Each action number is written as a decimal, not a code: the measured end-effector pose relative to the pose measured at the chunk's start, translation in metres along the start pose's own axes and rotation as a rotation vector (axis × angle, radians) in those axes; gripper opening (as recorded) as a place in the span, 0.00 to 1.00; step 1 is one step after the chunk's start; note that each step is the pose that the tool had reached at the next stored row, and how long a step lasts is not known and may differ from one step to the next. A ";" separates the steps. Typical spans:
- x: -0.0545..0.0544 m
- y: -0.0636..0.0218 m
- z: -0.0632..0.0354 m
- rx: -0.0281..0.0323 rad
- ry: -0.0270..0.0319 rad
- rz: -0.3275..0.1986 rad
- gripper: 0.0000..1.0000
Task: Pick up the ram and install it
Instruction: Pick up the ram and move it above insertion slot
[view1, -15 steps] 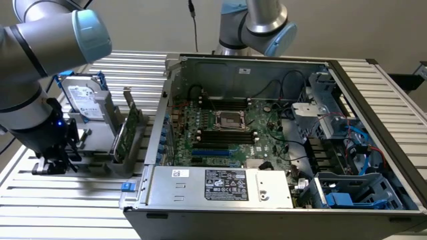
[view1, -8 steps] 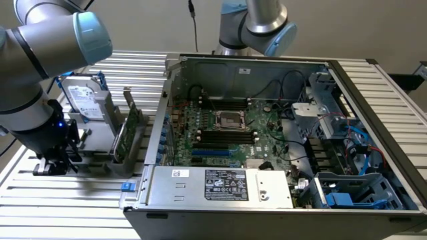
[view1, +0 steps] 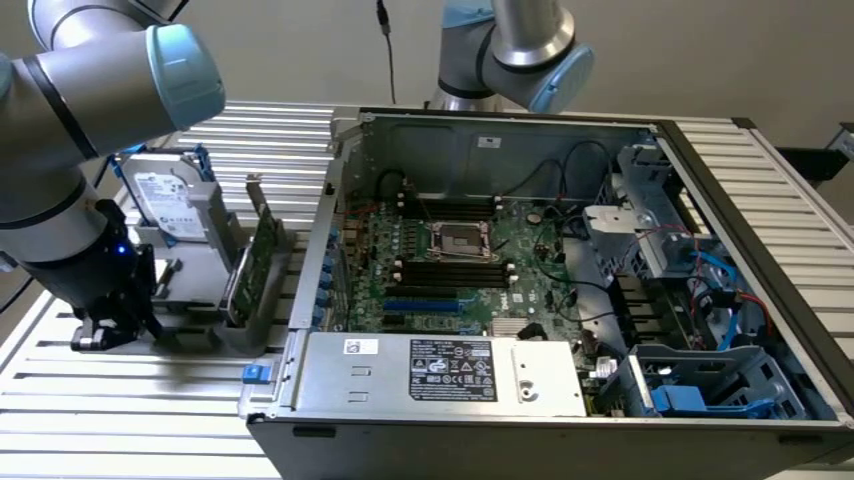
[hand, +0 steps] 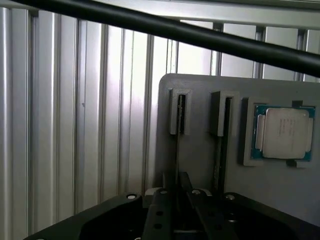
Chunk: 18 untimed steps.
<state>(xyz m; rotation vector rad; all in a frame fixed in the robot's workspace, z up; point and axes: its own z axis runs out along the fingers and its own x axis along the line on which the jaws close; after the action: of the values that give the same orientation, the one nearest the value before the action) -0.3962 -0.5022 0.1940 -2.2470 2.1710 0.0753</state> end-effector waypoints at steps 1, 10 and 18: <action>0.000 0.0000 0.0000 0.0000 0.0000 0.000 0.14; 0.000 0.0000 0.0000 0.0005 -0.0015 0.009 0.14; 0.000 -0.0001 0.0001 0.0026 -0.0026 0.050 0.14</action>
<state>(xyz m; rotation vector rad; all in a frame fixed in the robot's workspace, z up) -0.3961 -0.5022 0.1940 -2.1900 2.2250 0.0760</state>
